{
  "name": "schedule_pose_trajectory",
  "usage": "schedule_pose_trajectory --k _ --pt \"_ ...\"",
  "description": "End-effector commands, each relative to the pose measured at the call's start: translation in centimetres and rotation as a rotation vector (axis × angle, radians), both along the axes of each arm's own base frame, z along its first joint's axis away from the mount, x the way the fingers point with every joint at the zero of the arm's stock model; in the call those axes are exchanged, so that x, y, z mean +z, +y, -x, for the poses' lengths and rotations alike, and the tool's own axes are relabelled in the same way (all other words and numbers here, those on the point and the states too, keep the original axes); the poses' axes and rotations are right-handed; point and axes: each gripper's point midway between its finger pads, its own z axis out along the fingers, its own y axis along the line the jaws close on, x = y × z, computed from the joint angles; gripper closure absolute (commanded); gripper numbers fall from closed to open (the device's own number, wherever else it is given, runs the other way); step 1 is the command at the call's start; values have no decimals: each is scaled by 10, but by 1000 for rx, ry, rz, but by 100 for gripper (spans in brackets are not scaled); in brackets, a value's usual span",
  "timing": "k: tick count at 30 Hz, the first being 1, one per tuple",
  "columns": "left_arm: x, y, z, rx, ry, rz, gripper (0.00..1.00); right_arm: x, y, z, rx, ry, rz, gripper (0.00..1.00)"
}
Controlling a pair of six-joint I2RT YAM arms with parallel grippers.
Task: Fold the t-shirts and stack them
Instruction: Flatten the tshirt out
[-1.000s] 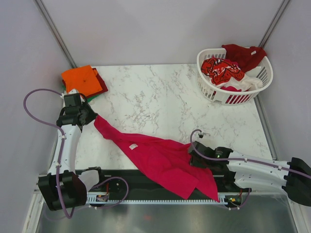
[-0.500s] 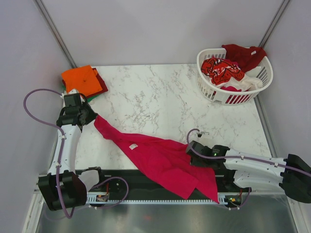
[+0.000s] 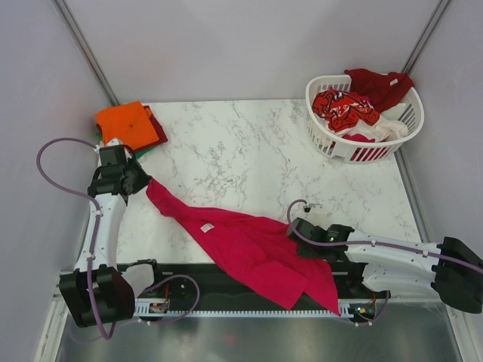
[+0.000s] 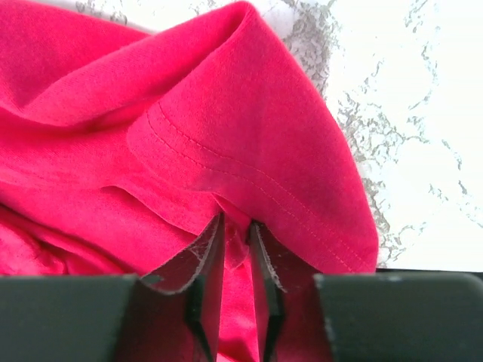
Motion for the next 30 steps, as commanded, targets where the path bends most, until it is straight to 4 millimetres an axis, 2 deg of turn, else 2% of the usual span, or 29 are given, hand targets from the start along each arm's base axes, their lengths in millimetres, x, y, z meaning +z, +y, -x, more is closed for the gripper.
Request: schedule_pose_trajectory --k 1,4,8,14,18,24,27,28,30 --pt "4 -1 -4 -42 -25 -20 98 12 13 -9 6 -44 -44 75" --pt "4 -1 -4 -42 -27 -20 98 14 13 -9 8 -49 -41 76" --pt "4 0 -4 -39 -25 -21 98 20 10 -14 4 -67 -11 63" --pt "4 -1 -4 -40 -25 -21 98 34 14 -19 10 -89 -17 62" --pt "4 0 -4 -39 -26 -21 98 29 12 -19 12 -83 2 63" --pt "5 0 -5 -40 -28 -20 98 13 11 -11 23 -43 4 69" --pt "5 -1 -4 -42 -28 -20 98 8 9 -7 24 -28 5 77" --pt "4 0 -4 -40 -27 -20 98 7 9 -7 23 -28 2 84" --pt "5 -1 -4 -42 -28 -20 98 5 7 -5 24 -25 4 91"
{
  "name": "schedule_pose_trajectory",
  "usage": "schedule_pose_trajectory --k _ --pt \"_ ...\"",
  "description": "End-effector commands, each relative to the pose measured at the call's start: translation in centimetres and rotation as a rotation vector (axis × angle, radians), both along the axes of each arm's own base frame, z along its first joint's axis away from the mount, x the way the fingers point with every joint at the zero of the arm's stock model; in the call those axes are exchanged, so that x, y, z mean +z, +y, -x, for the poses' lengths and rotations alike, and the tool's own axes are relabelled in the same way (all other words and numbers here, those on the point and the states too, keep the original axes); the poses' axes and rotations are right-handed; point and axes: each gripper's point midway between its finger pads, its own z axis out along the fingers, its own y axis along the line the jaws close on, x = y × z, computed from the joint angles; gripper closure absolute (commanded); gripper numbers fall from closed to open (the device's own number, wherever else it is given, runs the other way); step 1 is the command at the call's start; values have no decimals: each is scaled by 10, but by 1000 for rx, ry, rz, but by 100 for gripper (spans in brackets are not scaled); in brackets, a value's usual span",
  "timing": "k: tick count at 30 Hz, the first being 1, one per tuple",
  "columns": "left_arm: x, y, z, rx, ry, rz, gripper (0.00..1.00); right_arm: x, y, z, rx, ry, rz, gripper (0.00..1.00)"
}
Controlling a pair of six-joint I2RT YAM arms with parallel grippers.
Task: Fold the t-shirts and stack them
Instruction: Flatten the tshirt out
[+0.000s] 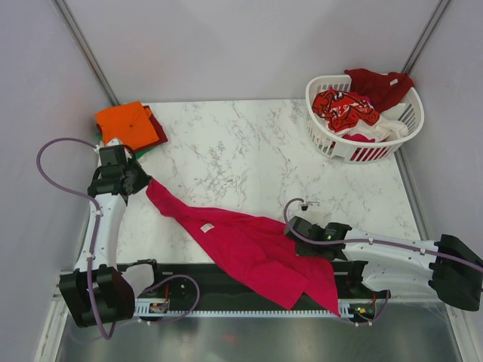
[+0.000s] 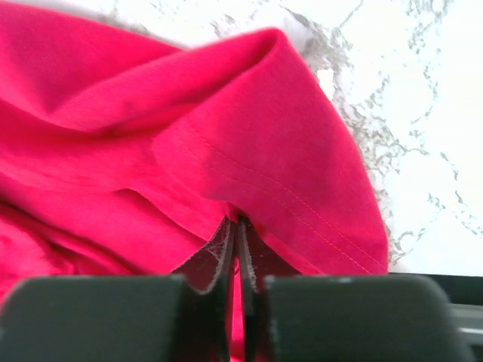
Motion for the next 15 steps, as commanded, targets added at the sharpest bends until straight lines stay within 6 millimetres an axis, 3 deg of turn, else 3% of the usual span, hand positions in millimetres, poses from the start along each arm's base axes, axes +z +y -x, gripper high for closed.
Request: schedule_pose_trajectory --k 1,5,8,10,11,12,13,14,15 --pt "4 -1 -4 -41 -27 -20 98 -2 1 1 0 -5 -15 98" --pt "6 0 -4 -40 -32 -24 98 -3 0 2 -12 -5 -26 100" --pt "20 2 -2 -30 -81 -45 98 16 8 -9 -1 -62 -56 100" --pt "32 -4 -2 -51 -120 -64 98 55 22 -25 36 -147 -90 100" --pt "49 -6 0 -61 -174 -78 98 76 24 -36 39 -208 -92 100" --pt "60 -11 1 -78 -205 -82 98 119 31 -47 46 -269 -110 100" --pt "73 -12 2 -85 -245 -84 98 145 28 -54 60 -319 -87 100" --pt "99 -18 6 -106 -319 -81 98 170 25 -63 52 -367 -63 100" --pt "114 -20 10 -120 -358 -85 98 226 20 -73 37 -460 -70 100"
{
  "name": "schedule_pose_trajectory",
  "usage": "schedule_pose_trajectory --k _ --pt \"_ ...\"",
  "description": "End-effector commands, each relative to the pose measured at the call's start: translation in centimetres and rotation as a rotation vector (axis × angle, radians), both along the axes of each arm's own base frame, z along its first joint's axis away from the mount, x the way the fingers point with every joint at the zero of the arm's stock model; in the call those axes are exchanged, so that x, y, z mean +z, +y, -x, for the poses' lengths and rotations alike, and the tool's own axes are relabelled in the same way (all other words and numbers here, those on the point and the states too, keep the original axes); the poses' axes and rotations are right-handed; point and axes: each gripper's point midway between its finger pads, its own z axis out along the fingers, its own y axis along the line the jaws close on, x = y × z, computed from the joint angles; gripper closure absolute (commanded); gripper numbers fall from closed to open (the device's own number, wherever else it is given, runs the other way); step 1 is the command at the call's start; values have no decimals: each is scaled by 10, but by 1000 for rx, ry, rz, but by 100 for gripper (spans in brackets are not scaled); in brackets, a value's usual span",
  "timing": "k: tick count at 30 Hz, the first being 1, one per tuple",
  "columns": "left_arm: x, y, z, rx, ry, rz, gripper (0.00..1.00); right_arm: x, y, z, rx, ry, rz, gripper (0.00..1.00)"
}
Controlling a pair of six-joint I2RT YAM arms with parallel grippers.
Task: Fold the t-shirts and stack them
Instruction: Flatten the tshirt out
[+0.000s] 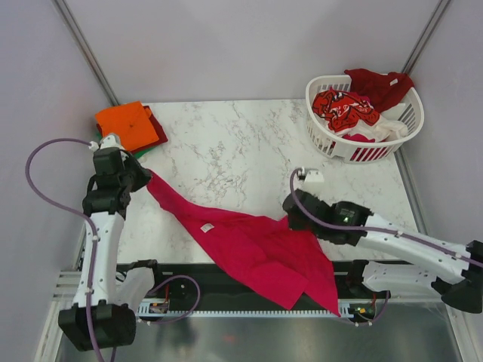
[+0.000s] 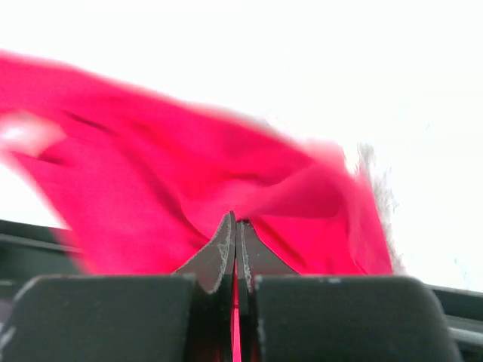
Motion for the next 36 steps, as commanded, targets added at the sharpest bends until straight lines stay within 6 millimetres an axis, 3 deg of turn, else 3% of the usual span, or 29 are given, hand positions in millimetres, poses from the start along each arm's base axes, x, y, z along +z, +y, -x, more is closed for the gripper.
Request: schedule_pose_trajectory --k 1,2,3,4,5,9,10,11,13,14,16,17,19,23,24,25,28,29,30,31,32,33,34,36 --pt "86 -12 5 -90 -251 -45 98 147 -13 -40 -38 -313 -12 100" --pt "118 -16 10 -106 -326 -53 98 172 -15 -42 -39 -350 -34 100" --pt "143 -20 22 -126 -399 -68 98 219 -18 -42 -50 -412 -116 100" --pt "163 -27 30 -162 -455 -69 98 240 -22 -42 -37 -446 -137 100" --pt "199 -32 43 -184 -549 -95 98 276 -27 -38 -39 -494 -220 100" --pt "293 -48 109 -252 -836 -197 98 349 -33 -13 111 -647 -427 100" --pt "307 -48 122 -238 -880 -216 98 359 -31 -3 173 -672 -476 100" --pt "335 -50 143 -237 -957 -250 98 368 -46 8 191 -725 -514 100" --pt "358 -48 166 -204 -1028 -277 98 390 -54 22 234 -793 -620 100" --pt "375 -44 185 -160 -1084 -287 98 403 -68 33 234 -851 -689 100" --pt "391 -24 214 0 -1159 -274 98 416 -79 46 256 -895 -761 100" --pt "403 -23 231 28 -1220 -257 98 428 -89 58 283 -931 -815 100" --pt "425 -28 266 31 -1317 -255 98 444 -102 75 327 -973 -869 100" --pt "449 -48 308 -53 -1431 -276 98 457 -123 91 337 -1054 -897 100" --pt "452 -50 311 -62 -1439 -291 98 456 -127 86 301 -1062 -883 100" --pt "453 -52 311 -80 -1442 -297 98 454 -131 82 265 -1069 -863 100" --pt "453 -46 278 -78 -1377 -284 98 442 -134 51 120 -1040 -752 100" --pt "449 -45 260 -89 -1341 -279 98 432 -128 33 61 -1000 -671 100" --pt "446 -43 226 -107 -1274 -267 98 425 -126 19 6 -974 -606 100" --pt "437 -44 203 -129 -1206 -250 98 413 -139 -3 -148 -944 -500 100" --pt "431 -42 183 -132 -1152 -220 98 399 -123 -25 -178 -894 -347 100" --pt "419 -40 152 -137 -1074 -200 98 392 -118 -38 -220 -876 -261 100" --pt "392 -35 100 -145 -939 -168 98 377 -110 -60 -306 -848 -106 100" --pt "353 -27 42 -135 -784 -125 98 366 -102 -80 -368 -835 36 100"
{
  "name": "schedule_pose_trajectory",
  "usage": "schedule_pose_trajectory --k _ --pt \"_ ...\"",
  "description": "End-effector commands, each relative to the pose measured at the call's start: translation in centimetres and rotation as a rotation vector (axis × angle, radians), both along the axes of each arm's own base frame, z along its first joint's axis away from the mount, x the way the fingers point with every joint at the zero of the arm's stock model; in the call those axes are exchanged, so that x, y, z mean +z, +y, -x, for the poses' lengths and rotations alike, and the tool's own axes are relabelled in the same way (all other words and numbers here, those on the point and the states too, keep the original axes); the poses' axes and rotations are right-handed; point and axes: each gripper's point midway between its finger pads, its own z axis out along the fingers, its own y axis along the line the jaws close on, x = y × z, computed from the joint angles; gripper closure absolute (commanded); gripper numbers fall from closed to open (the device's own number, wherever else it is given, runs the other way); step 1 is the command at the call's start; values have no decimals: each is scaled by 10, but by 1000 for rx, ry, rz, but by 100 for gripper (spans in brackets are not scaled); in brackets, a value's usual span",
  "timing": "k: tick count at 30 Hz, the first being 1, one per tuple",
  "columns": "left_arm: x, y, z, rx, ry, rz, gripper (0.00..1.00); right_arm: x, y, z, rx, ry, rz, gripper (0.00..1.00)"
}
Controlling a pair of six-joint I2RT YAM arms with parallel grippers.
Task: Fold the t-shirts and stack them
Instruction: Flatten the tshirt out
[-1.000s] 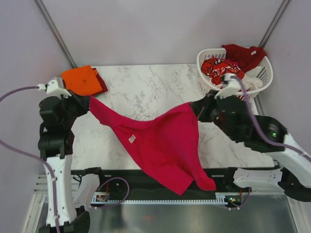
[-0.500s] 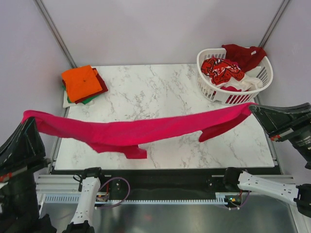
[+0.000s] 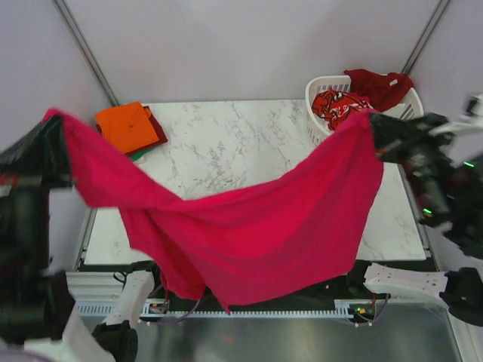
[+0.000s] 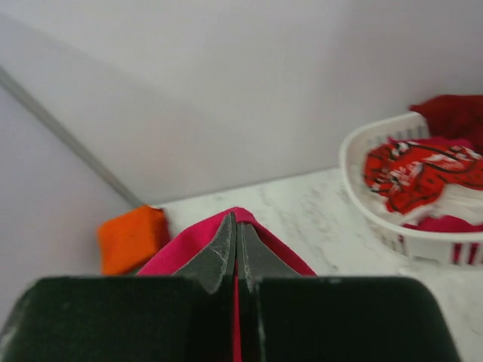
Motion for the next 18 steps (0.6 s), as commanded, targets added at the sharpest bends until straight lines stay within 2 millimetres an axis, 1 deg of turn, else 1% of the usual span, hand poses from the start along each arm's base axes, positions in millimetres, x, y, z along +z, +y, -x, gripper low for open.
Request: schedule_pose_trajectory --k 1,2,3,4,5,6,7,8,9,10,11,12,13,14,15,16,17,18 --pt "-144 25 -214 -6 622 109 98 -74 31 -72 -335 200 388 100" --pt "-168 29 -238 4 696 130 98 -82 42 -92 -300 212 401 100" --pt "-191 32 -261 9 766 137 98 -95 16 -126 -374 267 370 100" --pt "-242 39 -307 32 904 153 98 -133 39 -162 -268 341 397 100" --pt "-266 42 -329 43 968 153 98 -155 34 -185 -278 398 390 100" --pt "-297 42 -355 46 1046 146 98 -181 4 -215 -354 476 365 100" --pt "-348 38 -405 80 1158 89 98 -230 8 -258 -341 591 391 100" --pt "-401 37 -416 102 1348 65 93 -263 10 -275 -279 697 399 100" --pt "-429 30 -428 91 1461 41 81 -287 -6 -292 -310 787 390 87" --pt "-355 7 -456 56 1293 5 74 -306 -4 -323 -325 842 404 70" --pt "-435 -3 -457 48 1522 -29 60 -320 -13 -315 -366 924 454 33" --pt "-414 -9 -459 55 1463 -21 48 -320 -11 -320 -367 926 460 20" --pt "-443 -31 -451 49 1537 -103 37 -314 -7 -320 -362 909 455 12" --pt "-407 -37 -438 66 1454 -139 1 -304 -4 -323 -366 861 439 2" --pt "-385 -41 -450 94 1327 -152 0 -297 5 -321 -350 828 441 2" --pt "-416 -49 -435 81 1394 -185 0 -286 6 -314 -339 799 440 2" --pt "-409 -50 -429 68 1373 -175 0 -277 11 -314 -330 770 433 2" --pt "-387 -49 -420 63 1329 -160 0 -272 17 -309 -315 758 438 2"
